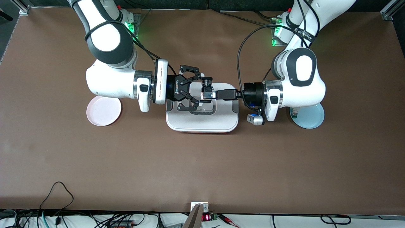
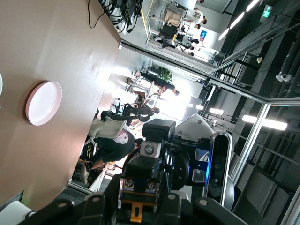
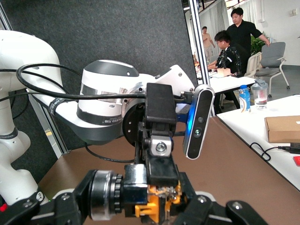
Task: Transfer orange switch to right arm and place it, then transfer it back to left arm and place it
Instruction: 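Close the left gripper on the orange switch, then open the right gripper while the left gripper pulls the switch away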
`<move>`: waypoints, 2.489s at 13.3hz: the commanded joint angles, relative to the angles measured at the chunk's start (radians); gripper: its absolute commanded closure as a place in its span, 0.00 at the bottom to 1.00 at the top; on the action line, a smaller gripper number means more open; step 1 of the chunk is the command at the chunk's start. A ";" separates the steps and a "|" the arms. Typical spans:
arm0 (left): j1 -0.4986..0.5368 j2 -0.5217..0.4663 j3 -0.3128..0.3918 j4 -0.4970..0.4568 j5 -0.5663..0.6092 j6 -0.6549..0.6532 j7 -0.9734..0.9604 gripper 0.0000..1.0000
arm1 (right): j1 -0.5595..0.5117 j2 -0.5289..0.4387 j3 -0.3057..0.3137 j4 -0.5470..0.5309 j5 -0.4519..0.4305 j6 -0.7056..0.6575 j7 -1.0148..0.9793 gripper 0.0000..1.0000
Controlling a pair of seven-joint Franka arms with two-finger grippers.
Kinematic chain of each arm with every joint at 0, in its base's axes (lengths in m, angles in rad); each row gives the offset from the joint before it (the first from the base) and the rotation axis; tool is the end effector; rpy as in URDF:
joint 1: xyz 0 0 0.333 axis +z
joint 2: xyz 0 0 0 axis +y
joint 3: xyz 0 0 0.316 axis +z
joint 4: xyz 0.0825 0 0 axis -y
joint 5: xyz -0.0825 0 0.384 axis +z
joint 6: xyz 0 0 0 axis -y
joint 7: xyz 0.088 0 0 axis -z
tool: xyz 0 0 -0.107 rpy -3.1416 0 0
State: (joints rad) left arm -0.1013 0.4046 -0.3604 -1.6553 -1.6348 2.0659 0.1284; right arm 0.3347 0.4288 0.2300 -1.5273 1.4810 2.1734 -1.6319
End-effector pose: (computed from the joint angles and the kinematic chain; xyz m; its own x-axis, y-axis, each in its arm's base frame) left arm 0.6108 -0.3240 0.4485 0.9287 0.0445 -0.3680 0.3693 -0.0249 0.9290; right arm 0.5979 0.3910 0.4751 0.2529 0.1932 0.9480 0.9674 -0.0416 -0.2496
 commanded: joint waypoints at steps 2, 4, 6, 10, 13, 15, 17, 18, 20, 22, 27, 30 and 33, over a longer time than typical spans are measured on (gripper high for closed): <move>-0.017 0.014 0.001 0.023 -0.023 0.014 -0.003 1.00 | 0.009 -0.012 -0.003 -0.010 0.010 0.006 -0.025 0.68; -0.017 0.014 0.001 0.023 -0.023 0.014 -0.004 1.00 | 0.009 -0.012 -0.003 -0.010 0.010 0.003 -0.026 0.68; -0.017 0.014 0.003 0.023 -0.023 0.013 -0.004 1.00 | 0.007 -0.012 -0.005 -0.010 0.010 0.003 -0.028 0.68; -0.017 0.014 0.003 0.022 -0.023 0.013 -0.004 1.00 | 0.007 -0.012 -0.005 -0.017 0.010 0.003 -0.023 0.49; -0.017 0.014 0.001 0.023 -0.023 0.014 -0.006 1.00 | 0.009 -0.016 -0.005 -0.019 0.012 0.002 -0.022 0.00; -0.017 0.014 0.001 0.025 -0.023 0.013 -0.009 1.00 | 0.007 -0.018 -0.005 -0.019 0.012 0.002 -0.020 0.00; -0.017 0.014 0.001 0.025 -0.023 0.013 -0.010 1.00 | 0.006 -0.018 -0.005 -0.019 0.012 0.002 -0.020 0.00; -0.017 0.014 0.001 0.025 -0.023 0.014 -0.010 1.00 | 0.004 -0.018 -0.005 -0.019 0.010 0.002 -0.019 0.00; -0.017 0.014 0.001 0.025 -0.023 0.013 -0.012 1.00 | 0.004 -0.018 -0.005 -0.022 0.010 0.002 -0.020 0.00; -0.017 0.014 0.001 0.023 -0.023 0.013 -0.015 1.00 | -0.005 -0.024 -0.005 -0.034 0.010 0.000 -0.022 0.00; -0.009 0.006 0.003 0.012 0.244 -0.006 -0.007 0.99 | -0.132 -0.074 -0.006 -0.115 0.007 -0.061 -0.023 0.00; 0.000 0.005 0.003 0.026 0.519 -0.108 -0.012 1.00 | -0.206 -0.122 -0.035 -0.195 -0.037 -0.104 -0.019 0.00; 0.034 -0.012 0.006 0.029 0.749 -0.254 -0.003 1.00 | -0.218 -0.182 -0.104 -0.232 -0.161 -0.116 0.195 0.00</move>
State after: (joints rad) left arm -0.0896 0.4127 -0.3548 -1.6396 -0.9920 1.8837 0.1242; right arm 0.1188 0.3236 0.1452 -1.6968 1.3732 2.0609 -1.5676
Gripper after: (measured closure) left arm 0.665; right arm 0.000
